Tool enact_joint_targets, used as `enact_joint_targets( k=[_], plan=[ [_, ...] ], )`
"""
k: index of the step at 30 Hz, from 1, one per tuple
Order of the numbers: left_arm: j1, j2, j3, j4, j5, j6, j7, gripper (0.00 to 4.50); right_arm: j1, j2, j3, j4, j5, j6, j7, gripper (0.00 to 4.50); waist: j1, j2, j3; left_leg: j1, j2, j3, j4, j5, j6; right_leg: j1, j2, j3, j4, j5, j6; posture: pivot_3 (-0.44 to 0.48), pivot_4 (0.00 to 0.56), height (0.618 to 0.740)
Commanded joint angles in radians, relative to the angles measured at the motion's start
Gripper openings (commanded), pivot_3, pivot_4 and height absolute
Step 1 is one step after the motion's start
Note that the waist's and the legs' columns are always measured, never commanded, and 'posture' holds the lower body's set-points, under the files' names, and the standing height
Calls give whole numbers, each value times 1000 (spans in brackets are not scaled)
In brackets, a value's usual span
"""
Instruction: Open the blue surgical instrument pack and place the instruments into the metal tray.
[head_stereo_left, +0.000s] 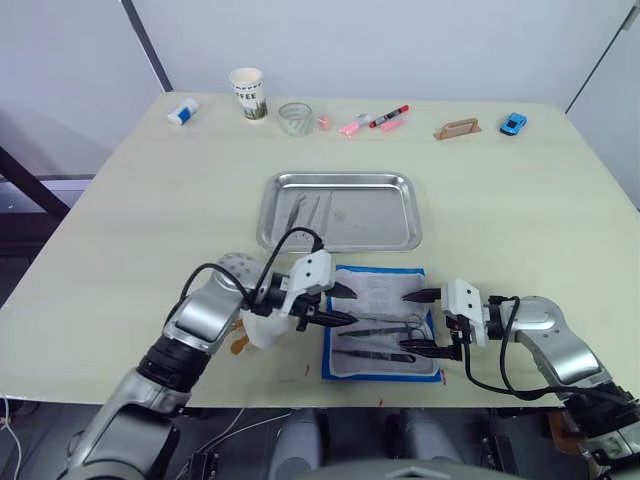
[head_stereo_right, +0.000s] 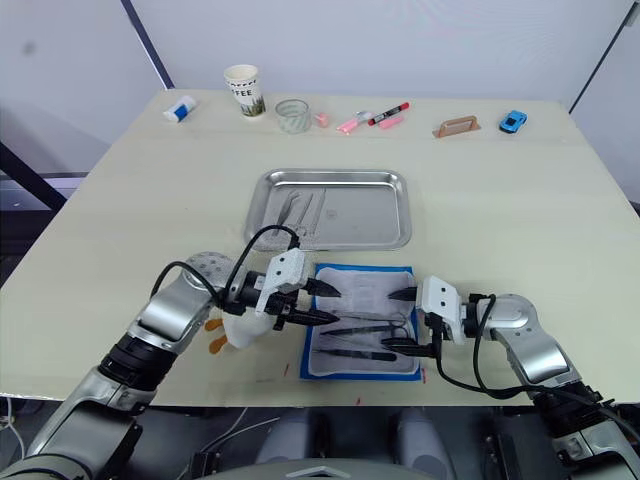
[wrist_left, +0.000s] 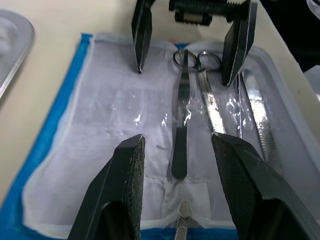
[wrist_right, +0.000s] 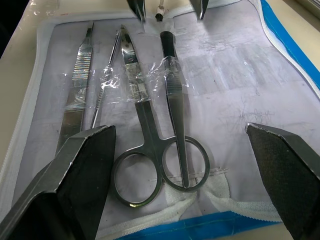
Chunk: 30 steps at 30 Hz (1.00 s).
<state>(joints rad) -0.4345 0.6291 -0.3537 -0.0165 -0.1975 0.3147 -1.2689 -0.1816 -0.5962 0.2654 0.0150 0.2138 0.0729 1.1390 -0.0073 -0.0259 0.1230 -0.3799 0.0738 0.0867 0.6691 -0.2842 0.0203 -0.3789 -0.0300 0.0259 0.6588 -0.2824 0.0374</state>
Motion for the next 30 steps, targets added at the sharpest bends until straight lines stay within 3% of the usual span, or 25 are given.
enact_joint_targets(
  k=[1, 15, 17, 19, 20, 21, 30],
  plan=[
    [-21, -14, -13, 14, 29, -38, 8, 2277, 27, -12, 22, 56, -48, 44, -20, 4500, 0, 0, 0, 0, 0, 0, 0, 0, 0, 0, 0, 0, 0, 0, 0, 0, 150, 740],
    [-37, -53, -70, 70, 108, -58, 3, 2277, 23, -12, 22, 56, -48, 45, -21, 4500, 0, 0, 0, 0, 0, 0, 0, 0, 0, 0, 0, 0, 0, 0, 0, 0, 150, 740],
    [-35, -55, -79, 79, 116, -57, 1, 1699, 21, -12, 23, 57, -48, 45, -20, 4500, 0, 0, 0, 0, 0, 0, 0, 0, 0, 0, 0, 0, 0, 0, 0, 0, 150, 740],
    [-34, -54, -90, 83, 124, -51, -2, 826, 22, -12, 23, 56, -48, 46, -20, 4500, 0, 0, 0, 0, 0, 0, 0, 0, 0, 0, 0, 0, 0, 0, 0, 0, 150, 740],
    [-32, -52, -97, 84, 130, -49, -4, 694, 23, -12, 23, 54, -48, 47, -21, 4500, 0, 0, -1, 0, 0, 0, 0, 0, 0, 0, 0, 0, 0, 0, 0, 0, 150, 740],
    [-32, -51, -101, 86, 136, -50, -4, 55, 23, -12, 23, 54, -48, 48, -21, 4500, 0, 0, -1, 0, 0, 0, 0, 0, 0, 0, 0, 0, 0, 0, 0, 0, 150, 740],
    [-35, -35, -88, 40, 123, -20, -3, 21, 20, -7, 27, 54, -51, 48, -24, 4500, 0, 0, -2, 0, 0, 0, 0, 0, 0, 1, 0, 0, 0, 0, 0, 0, 150, 740]
  ],
)
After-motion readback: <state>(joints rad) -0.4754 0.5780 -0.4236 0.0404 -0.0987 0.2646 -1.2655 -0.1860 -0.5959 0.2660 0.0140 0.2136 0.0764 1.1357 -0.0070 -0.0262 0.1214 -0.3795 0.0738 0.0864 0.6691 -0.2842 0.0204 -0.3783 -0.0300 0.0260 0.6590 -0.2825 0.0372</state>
